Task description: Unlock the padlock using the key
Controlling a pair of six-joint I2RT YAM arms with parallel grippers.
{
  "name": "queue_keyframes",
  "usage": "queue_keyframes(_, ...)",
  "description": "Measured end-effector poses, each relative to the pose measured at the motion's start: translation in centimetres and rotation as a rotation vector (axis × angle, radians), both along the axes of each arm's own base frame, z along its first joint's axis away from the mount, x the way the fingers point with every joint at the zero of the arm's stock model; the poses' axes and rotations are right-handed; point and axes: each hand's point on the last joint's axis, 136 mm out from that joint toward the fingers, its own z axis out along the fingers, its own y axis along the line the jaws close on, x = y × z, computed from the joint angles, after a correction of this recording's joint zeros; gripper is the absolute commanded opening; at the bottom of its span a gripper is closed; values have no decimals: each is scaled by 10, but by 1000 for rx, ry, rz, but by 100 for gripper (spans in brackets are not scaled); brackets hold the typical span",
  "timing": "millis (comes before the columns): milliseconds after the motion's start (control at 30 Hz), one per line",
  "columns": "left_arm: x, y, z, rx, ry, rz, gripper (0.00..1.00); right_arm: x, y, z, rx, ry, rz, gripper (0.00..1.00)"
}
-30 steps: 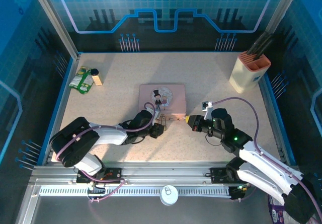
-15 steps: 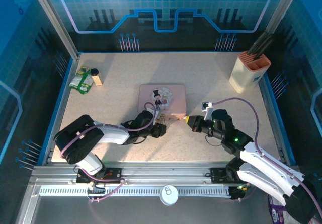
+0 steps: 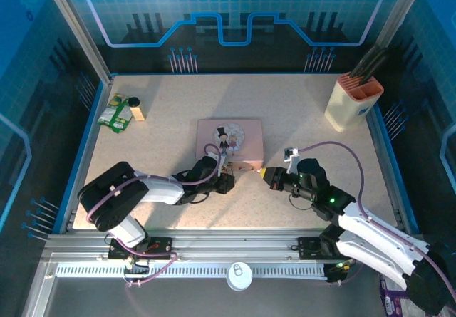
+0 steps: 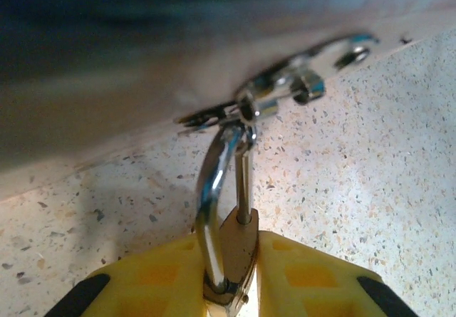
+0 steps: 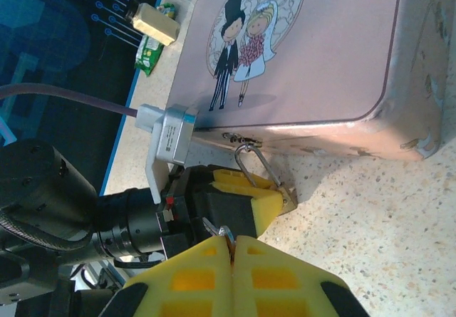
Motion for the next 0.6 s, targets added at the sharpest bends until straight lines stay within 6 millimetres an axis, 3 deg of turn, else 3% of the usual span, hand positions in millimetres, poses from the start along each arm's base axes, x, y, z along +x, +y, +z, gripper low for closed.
queue_keyframes(200, -5, 3, 9, -37, 25, 29, 15, -5, 0, -26, 16, 73, -36, 0)
queue_keyframes(600, -10, 1, 27, -84, 169, 110, 12, -18, 0, -50, 96, 123, -151, 0)
